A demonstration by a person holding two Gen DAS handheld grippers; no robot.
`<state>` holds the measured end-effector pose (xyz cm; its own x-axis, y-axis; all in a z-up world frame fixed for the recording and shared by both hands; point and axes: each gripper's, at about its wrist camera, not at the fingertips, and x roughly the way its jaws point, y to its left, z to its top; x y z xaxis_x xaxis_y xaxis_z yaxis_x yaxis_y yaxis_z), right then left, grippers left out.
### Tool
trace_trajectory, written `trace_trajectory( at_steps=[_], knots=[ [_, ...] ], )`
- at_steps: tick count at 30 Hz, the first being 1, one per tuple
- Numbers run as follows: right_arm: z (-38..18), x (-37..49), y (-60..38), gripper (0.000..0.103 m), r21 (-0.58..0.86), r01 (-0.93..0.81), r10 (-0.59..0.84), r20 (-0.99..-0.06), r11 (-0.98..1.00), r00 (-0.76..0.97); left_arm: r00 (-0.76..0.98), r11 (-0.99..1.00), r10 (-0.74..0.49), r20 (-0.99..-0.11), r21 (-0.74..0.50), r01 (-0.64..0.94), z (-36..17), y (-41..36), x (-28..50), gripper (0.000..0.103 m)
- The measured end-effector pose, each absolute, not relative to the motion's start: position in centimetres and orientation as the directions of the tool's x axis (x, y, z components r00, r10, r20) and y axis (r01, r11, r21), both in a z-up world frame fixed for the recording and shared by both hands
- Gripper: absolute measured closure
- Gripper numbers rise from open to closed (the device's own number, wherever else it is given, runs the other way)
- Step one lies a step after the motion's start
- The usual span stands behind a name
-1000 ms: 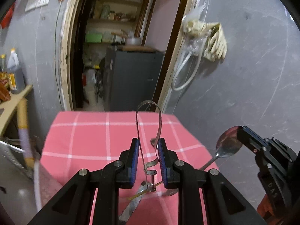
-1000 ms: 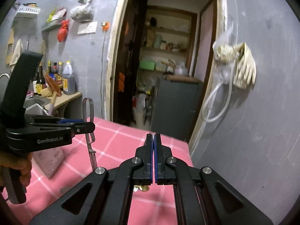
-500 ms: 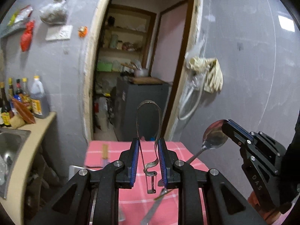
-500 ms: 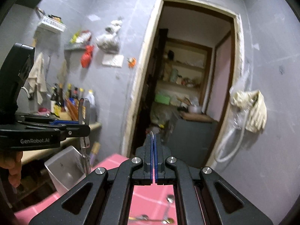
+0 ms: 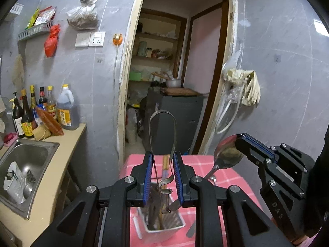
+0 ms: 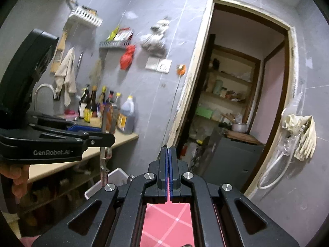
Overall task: Organize utensils
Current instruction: 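Carry the peeler into the holder with the left tool while the right tool brings the spoon, then release the utensils into the holder and withdraw both tools over the table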
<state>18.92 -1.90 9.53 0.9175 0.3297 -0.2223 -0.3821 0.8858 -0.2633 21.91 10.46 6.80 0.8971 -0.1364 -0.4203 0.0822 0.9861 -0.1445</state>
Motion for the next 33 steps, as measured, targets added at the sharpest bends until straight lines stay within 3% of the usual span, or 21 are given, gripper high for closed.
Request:
trace_trajectory(
  at_steps=[17, 29, 33],
  knots=[
    [5.8, 20.8, -2.2, 0.102, -0.199, -0.416, 0.335, -0.343, 0.887, 0.878, 0.842, 0.983, -0.139, -0.521, -0.173, 0.055, 1.9, 11.6, 23.0, 0.083],
    [3.8, 22.3, -4.6, 0.100, 0.011, -0.485, 0.447, -0.407, 0.875, 0.797, 0.793, 0.969, -0.186, -0.580, -0.244, 0.048, 0.3, 12.2, 23.3, 0.083],
    [3.2, 22.3, -6.0, 0.094, 0.057, -0.471, 0.452, -0.406, 0.880, 0.795, 0.789, 0.960, -0.194, -0.582, -0.277, 0.032, -0.1, 12.5, 23.1, 0.076]
  ],
)
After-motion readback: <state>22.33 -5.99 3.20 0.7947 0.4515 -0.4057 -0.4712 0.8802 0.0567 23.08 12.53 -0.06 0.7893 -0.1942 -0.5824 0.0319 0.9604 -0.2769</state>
